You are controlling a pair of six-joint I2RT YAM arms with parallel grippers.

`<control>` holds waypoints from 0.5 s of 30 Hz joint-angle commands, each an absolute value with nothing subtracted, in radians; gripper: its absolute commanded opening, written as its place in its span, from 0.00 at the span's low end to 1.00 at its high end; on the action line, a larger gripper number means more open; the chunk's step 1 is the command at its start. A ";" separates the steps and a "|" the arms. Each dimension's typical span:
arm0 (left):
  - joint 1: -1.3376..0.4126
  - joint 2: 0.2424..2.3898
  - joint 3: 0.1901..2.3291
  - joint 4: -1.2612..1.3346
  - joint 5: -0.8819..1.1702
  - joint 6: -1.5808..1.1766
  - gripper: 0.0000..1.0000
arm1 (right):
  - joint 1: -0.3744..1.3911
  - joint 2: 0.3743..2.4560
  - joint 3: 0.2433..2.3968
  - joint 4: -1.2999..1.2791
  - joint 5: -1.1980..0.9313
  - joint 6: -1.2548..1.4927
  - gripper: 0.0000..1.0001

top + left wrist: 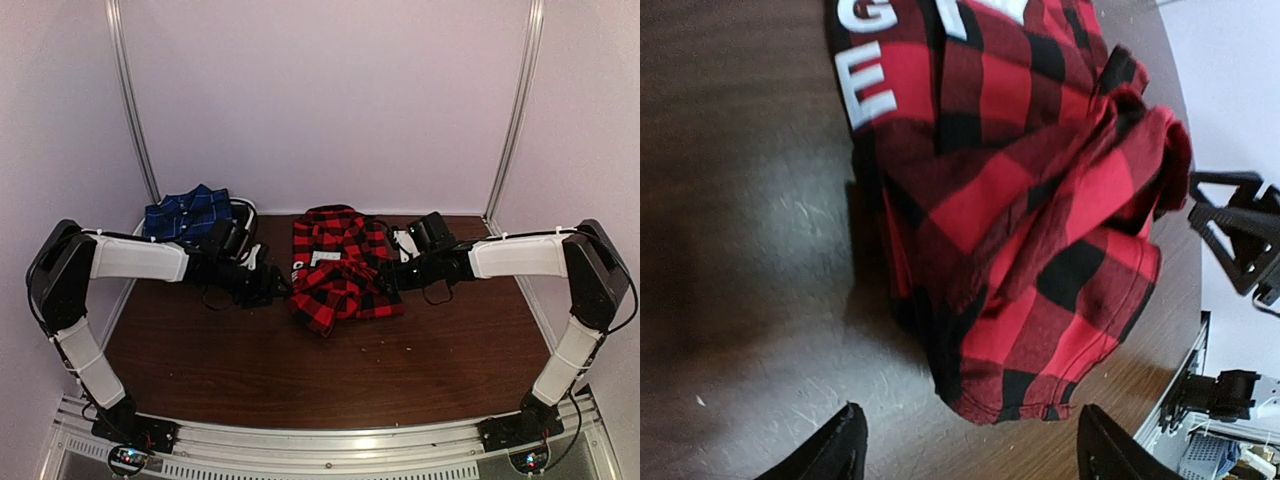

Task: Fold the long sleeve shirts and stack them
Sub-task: Fold the rectangle-folded shirt at the center of the board.

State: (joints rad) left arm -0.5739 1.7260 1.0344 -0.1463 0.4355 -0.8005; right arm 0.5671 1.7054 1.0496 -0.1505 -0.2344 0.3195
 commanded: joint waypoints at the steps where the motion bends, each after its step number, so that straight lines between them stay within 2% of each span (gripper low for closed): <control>1: -0.632 1.712 1.007 -0.161 0.376 -0.779 0.70 | 0.578 1.727 1.045 -0.142 -0.206 0.319 0.60; 9: -0.651 1.794 1.099 -0.140 0.394 -0.790 0.47 | 0.580 1.783 1.092 -0.138 -0.231 0.341 0.49; 11: -0.652 1.815 1.124 -0.141 0.399 -0.787 0.38 | 0.579 1.787 1.102 -0.140 -0.231 0.344 0.47; 15: -0.651 1.838 1.174 -0.148 0.404 -0.787 0.17 | 0.579 1.793 1.135 -0.157 -0.215 0.350 0.34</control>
State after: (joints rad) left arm -0.6491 1.8187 1.1118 -0.1669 0.4042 -0.7937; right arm 0.5724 1.7863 1.0790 -0.1532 -0.2310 0.3389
